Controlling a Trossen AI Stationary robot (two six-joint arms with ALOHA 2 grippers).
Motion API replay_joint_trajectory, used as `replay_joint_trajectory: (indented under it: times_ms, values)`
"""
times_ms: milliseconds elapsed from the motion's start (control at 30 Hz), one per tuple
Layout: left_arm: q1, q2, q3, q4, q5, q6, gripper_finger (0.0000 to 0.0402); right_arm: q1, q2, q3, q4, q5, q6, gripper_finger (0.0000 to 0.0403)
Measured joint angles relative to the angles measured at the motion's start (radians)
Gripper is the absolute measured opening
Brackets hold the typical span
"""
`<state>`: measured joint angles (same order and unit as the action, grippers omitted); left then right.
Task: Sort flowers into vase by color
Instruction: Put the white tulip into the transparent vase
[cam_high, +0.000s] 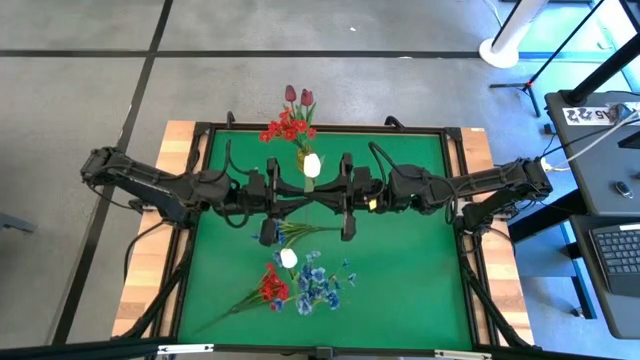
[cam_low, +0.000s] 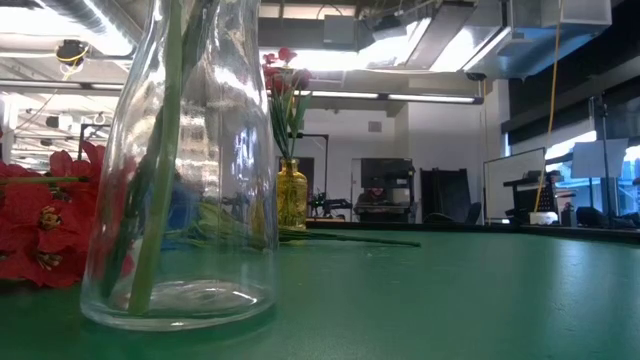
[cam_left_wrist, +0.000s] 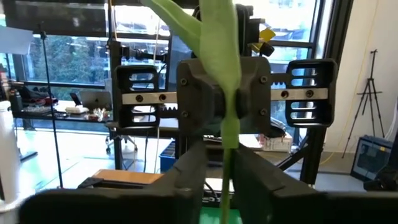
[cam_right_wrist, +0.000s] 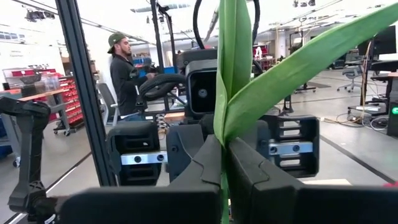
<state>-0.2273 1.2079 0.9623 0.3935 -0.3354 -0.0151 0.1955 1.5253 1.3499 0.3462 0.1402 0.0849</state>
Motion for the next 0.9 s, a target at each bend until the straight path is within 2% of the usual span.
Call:
replay_joint_trajectory:
  times_ms: [100, 233, 333, 567, 700, 800, 900]
  values:
    - [-0.001, 0.000, 0.000, -0.001, -0.004, 0.000, 0.0016, -0.001, 0.000, 0.000, -0.004, 0.006, -0.001, 0.0005]
    - [-0.001, 0.000, -0.001, -0.001, -0.007, 0.000, 0.0006, -0.001, 0.000, 0.000, -0.009, 0.000, -0.007, 0.0026]
    - [-0.011, -0.003, -0.002, -0.002, -0.015, 0.000, 0.0004, 0.000, -0.014, 0.000, -0.040, -0.019, -0.011, 0.0071]
    - [-0.050, -0.061, -0.001, 0.011, -0.073, 0.021, 0.0002, 0.002, -0.089, 0.000, -0.204, -0.039, -0.011, 0.0222]
    - [-0.087, -0.098, -0.001, 0.002, -0.081, 0.029, 0.0002, 0.017, -0.143, 0.000, -0.334, -0.025, -0.007, 0.0292]
    - [-0.144, -0.142, -0.001, 0.008, -0.079, 0.029, 0.0001, 0.029, -0.182, 0.000, -0.454, 0.061, -0.005, 0.0320]
    - [-0.222, -0.198, -0.001, 0.003, -0.042, 0.028, 0.0001, 0.050, -0.220, 0.000, -0.556, 0.169, 0.000, 0.0326]
